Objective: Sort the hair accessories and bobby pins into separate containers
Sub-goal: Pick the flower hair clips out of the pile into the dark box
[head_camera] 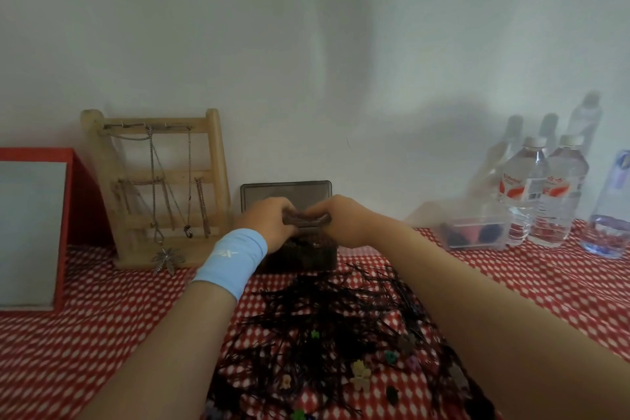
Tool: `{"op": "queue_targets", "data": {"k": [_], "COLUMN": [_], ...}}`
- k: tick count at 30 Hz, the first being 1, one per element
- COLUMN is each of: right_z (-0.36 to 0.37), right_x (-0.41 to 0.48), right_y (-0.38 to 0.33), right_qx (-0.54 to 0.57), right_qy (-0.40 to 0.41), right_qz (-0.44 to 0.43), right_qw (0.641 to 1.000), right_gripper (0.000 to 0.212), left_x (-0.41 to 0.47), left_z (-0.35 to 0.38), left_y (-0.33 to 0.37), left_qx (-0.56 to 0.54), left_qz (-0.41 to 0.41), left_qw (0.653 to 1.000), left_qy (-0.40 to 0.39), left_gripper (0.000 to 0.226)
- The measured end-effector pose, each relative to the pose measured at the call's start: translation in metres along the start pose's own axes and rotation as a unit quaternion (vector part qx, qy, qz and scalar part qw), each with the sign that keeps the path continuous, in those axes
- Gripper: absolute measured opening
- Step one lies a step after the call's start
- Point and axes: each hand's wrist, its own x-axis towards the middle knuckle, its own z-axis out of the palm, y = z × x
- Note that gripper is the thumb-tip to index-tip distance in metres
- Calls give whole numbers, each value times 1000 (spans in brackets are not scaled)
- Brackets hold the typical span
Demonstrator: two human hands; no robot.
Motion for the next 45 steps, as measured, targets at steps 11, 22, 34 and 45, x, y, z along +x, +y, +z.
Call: {"op": "queue_targets", "data": {"k": [11, 22, 34, 45], "right_z": [-56, -28, -35, -29], "right_x": [-91, -119, -110, -92], "right_y": [66, 111, 120, 122], "right_qx": [-21, -51, 45, -3], "right_qy": [3, -21, 35, -67], "right_qz": [113, 201, 186, 160], "right_qw": [993, 978, 981, 985], "right_gripper": [23, 34, 8, 13], "left_x": [-5, -13, -3, -1], "left_z": [46, 103, 108, 89], "left_y": [99, 139, 111, 99], "left_qx": [-67, -13, -85, -143], "left_qz": [138, 135, 128, 91], "left_qw": [984, 976, 975, 980], "left_qy": [-86, -169, -160, -105], "left_gripper": [16, 22, 20, 25]}}
